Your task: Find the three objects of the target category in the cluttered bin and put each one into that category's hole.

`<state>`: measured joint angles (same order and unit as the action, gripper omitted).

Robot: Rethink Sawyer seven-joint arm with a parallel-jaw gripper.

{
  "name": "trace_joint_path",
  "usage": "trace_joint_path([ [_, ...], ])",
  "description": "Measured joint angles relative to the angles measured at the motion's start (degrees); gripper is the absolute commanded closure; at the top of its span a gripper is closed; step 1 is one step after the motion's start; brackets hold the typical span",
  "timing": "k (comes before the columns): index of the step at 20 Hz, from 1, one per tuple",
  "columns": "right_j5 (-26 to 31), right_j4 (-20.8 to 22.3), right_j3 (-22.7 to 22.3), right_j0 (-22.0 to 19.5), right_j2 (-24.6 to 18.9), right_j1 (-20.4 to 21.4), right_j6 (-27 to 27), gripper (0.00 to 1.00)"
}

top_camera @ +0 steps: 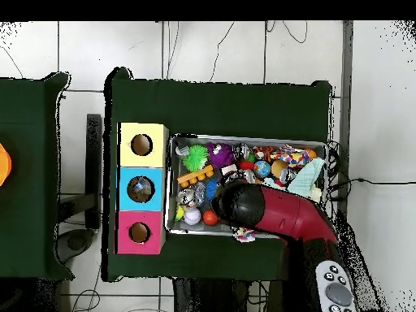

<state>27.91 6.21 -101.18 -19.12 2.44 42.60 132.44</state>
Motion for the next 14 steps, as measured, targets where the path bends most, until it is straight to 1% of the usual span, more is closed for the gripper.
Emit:
trace_joint_path([
  [2, -1.99, 0.00, 0.01, 0.13, -0.08, -1.96, 0.00, 0.00],
  [7, -3.64, -0.20, 0.01, 1.39, -0.08, -3.99, 0.00, 0.00],
  [10, -3.72, -0.55, 0.02, 2.93, -0.07, -4.57, 0.00, 0.00],
  [14, -3.74, -1.49, 0.02, 6.13, -0.08, -5.02, 0.01, 0.00],
])
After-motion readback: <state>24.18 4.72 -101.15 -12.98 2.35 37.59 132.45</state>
